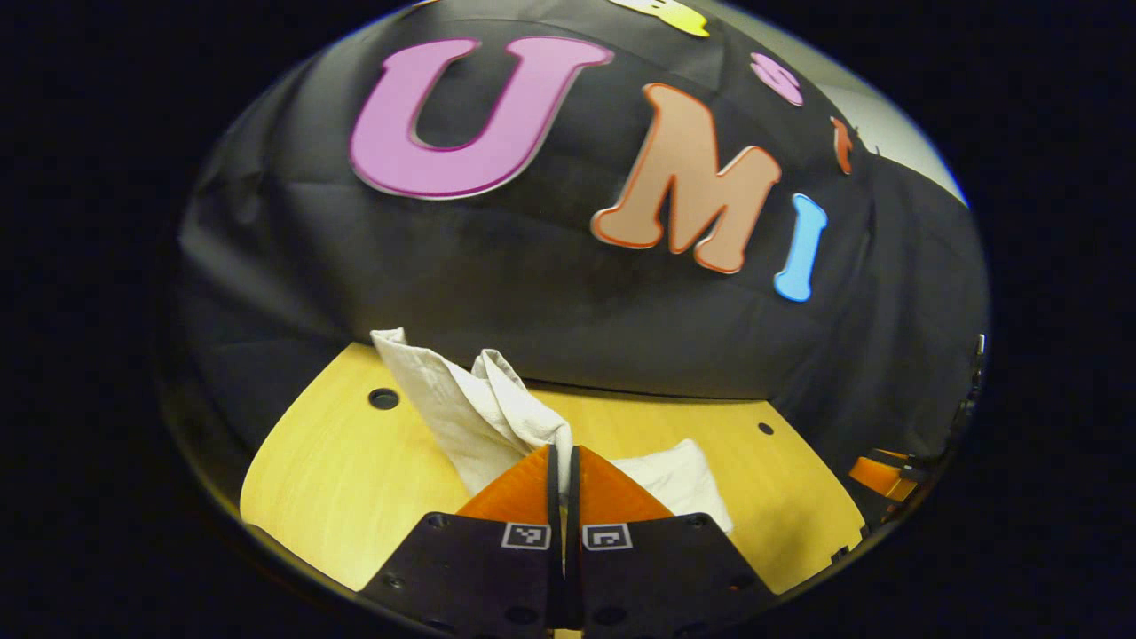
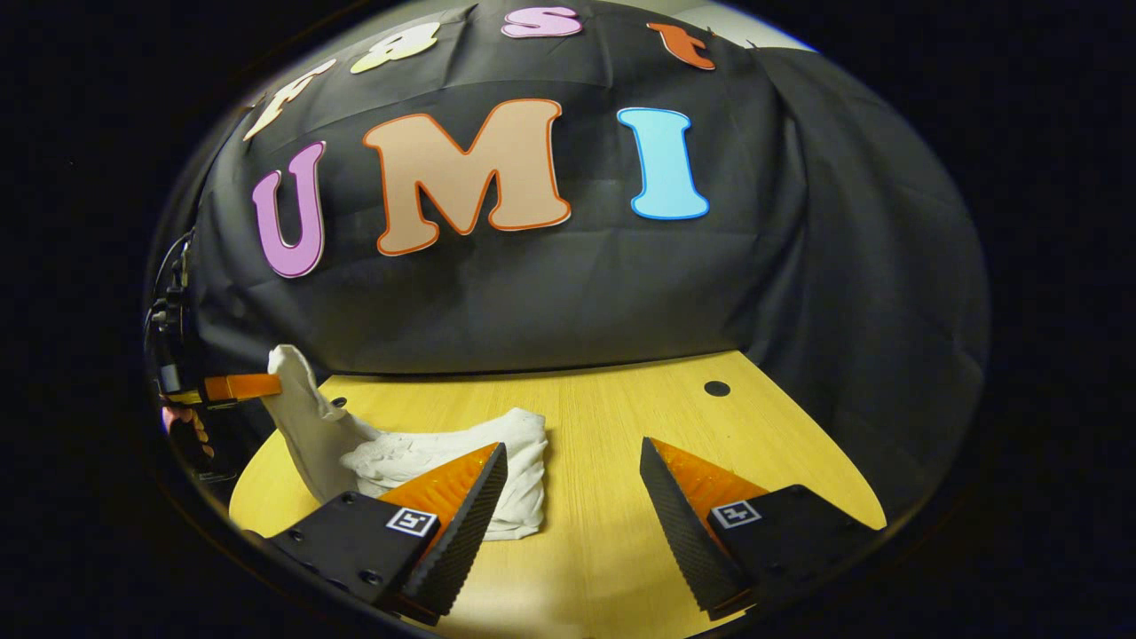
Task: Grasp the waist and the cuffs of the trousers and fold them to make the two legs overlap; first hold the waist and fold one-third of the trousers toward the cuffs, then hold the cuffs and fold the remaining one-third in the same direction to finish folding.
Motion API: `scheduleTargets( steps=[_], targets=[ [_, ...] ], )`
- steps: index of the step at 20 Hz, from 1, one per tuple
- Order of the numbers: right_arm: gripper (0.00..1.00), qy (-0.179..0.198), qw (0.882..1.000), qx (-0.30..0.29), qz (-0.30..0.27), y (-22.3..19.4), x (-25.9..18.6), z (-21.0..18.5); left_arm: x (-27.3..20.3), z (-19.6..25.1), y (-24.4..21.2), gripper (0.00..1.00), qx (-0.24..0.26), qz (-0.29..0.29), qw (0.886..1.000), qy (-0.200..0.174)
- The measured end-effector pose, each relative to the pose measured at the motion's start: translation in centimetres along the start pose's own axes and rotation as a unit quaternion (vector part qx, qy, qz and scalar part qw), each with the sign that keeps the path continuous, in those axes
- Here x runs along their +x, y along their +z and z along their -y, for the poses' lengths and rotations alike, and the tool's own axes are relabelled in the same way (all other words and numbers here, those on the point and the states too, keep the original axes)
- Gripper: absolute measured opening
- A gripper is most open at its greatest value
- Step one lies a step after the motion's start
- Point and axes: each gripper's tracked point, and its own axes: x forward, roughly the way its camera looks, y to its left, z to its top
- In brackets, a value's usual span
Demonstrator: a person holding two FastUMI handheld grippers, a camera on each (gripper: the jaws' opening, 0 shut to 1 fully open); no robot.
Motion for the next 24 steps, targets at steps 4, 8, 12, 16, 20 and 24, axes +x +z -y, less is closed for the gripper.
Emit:
scheduleTargets(
  steps=[4, 8, 12, 16, 20, 24],
  targets=[
    [0.96, -0.01, 1.0, 0.007, 0.003, 0.3, 0.0, 3.6, 1.4, 7.6, -2.1, 0.0, 0.07, -0.028, 0.996, -0.042],
    [0.96, -0.016, 1.0, 0.004, -0.006, -0.4, -0.2, 6.5, 4.1, 11.8, -8.7, 0.0, 0.106, -0.077, 0.989, -0.065],
    [0.96, -0.017, 1.0, -0.007, -0.02, -1.8, -1.0, 7.8, 6.4, 14.7, -15.5, 0.08, 0.109, -0.124, 0.983, -0.084],
    [0.92, -0.007, 0.999, -0.019, -0.031, -2.8, -2.0, 7.5, 5.4, 16.3, -19.8, 0.41, 0.092, -0.157, 0.979, -0.094],
    [0.96, 0.016, 0.999, -0.014, -0.025, -2.5, -3.0, 5.2, 3.1, 15.3, -18.1, 0.95, 0.095, -0.136, 0.983, -0.074],
    [0.92, 0.047, 0.999, 0.001, -0.005, -1.5, -3.7, 1.5, -0.7, 11.7, -12.1, 0.94, 0.105, -0.07, 0.992, -0.022]
  ],
)
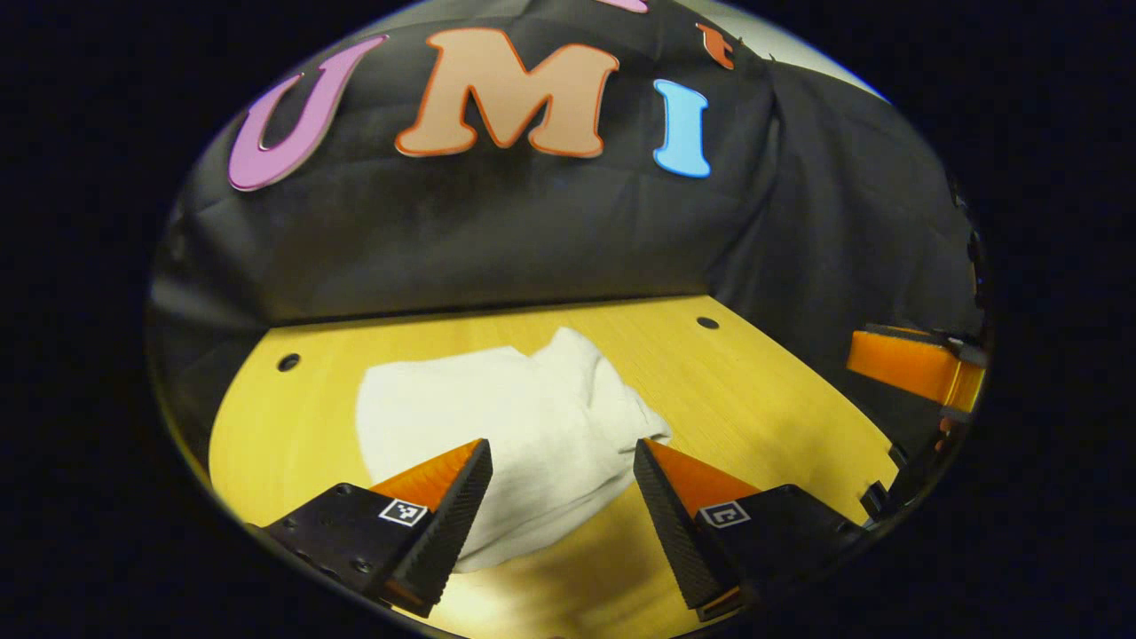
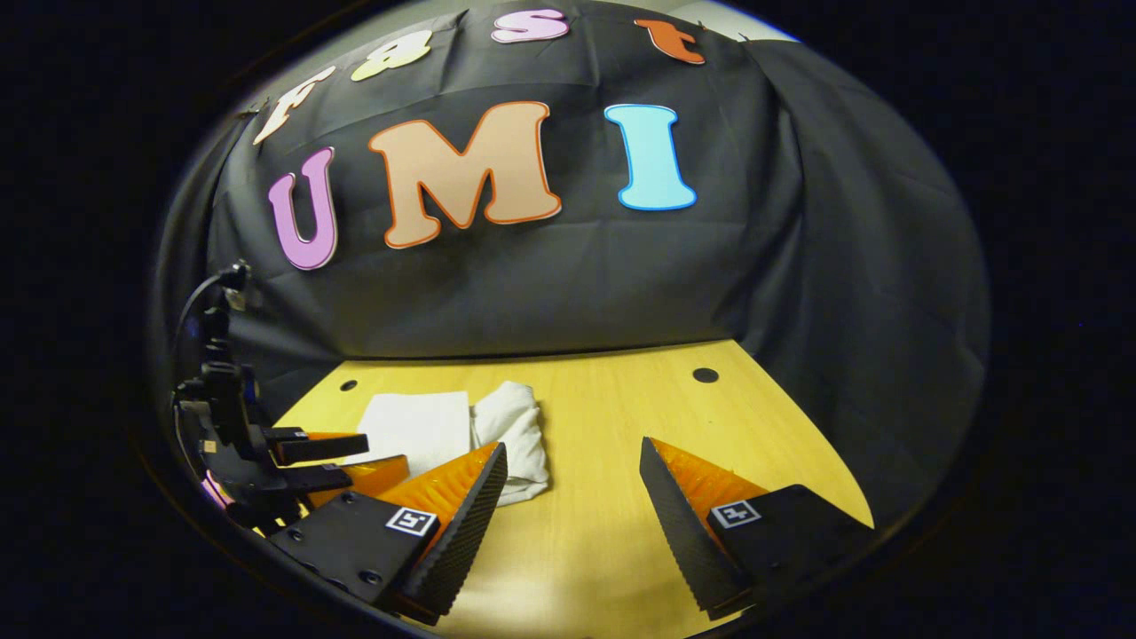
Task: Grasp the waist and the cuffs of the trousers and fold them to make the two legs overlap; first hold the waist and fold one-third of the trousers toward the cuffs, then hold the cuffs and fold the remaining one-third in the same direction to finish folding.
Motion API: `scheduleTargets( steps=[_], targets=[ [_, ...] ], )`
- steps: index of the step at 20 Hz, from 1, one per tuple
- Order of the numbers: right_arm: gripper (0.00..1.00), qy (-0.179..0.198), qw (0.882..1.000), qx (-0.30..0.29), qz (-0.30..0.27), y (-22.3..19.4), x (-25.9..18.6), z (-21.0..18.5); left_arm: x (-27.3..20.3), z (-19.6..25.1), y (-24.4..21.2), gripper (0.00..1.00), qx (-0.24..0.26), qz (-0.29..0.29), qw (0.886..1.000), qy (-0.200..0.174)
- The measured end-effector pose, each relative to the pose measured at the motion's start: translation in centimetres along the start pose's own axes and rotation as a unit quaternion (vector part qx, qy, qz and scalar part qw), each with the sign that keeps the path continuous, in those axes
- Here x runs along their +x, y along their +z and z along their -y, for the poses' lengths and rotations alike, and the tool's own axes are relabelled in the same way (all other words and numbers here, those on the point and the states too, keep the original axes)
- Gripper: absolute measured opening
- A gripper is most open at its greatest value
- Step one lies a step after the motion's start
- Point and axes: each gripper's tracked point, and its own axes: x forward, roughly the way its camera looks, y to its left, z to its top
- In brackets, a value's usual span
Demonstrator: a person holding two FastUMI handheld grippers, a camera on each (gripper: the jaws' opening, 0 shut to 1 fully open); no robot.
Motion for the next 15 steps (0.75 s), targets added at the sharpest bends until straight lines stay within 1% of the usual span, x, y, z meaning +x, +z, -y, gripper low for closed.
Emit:
scheduleTargets(
  steps=[1, 2, 3, 4, 5, 6, 8, 9, 10, 11, 12, 15],
  targets=[
    [0.92, 0.012, 1.0, 0.003, 0.01, 0.5, -0.1, -1.3, -1.6, -1.2, 0.9, 0.95, 0.001, 0.009, 1.0, 0.01],
    [0.96, 0.019, 1.0, 0.005, 0.019, 0.9, -0.2, -2.2, -3.1, -2.6, 1.6, 0.94, 0.003, 0.017, 1.0, 0.025],
    [0.96, 0.029, 0.999, 0.005, 0.029, 1.2, -0.3, -3.3, -4.6, -4.0, 2.1, 0.94, 0.004, 0.023, 0.999, 0.039],
    [0.92, 0.039, 0.999, 0.005, 0.035, 1.5, -0.5, -4.4, -6.1, -5.3, 2.6, 0.94, 0.004, 0.028, 0.998, 0.051],
    [0.92, 0.046, 0.998, 0.004, 0.04, 1.6, -0.6, -5.1, -7.5, -6.7, 2.9, 0.95, 0.0, 0.032, 0.997, 0.064],
    [0.96, 0.056, 0.997, 0.003, 0.045, 1.8, -0.9, -6.0, -8.7, -7.7, 3.3, 0.94, -0.005, 0.036, 0.997, 0.071],
    [0.96, 0.064, 0.996, 0.006, 0.057, 2.1, -1.5, -7.1, -10.7, -9.7, 3.5, 0.94, -0.013, 0.042, 0.995, 0.088],
    [0.96, 0.065, 0.996, 0.01, 0.059, 2.0, -1.7, -7.4, -11.3, -10.4, 3.3, 0.97, -0.015, 0.044, 0.994, 0.096],
    [0.96, 0.065, 0.996, 0.015, 0.058, 1.9, -2.0, -7.6, -12.0, -11.1, 3.2, 0.94, -0.018, 0.044, 0.993, 0.104],
    [0.96, 0.066, 0.996, 0.02, 0.057, 1.7, -2.2, -7.9, -12.4, -11.4, 2.8, 0.94, -0.021, 0.042, 0.993, 0.108],
    [0.96, 0.066, 0.996, 0.025, 0.057, 1.6, -2.4, -8.2, -13.1, -10.4, 1.0, 0.94, -0.025, 0.039, 0.993, 0.106],
    [0.96, 0.056, 0.997, 0.028, 0.053, 0.8, -3.0, -8.5, -13.9, -10.4, -0.1, 0.95, -0.044, 0.032, 0.993, 0.105]
  ],
)
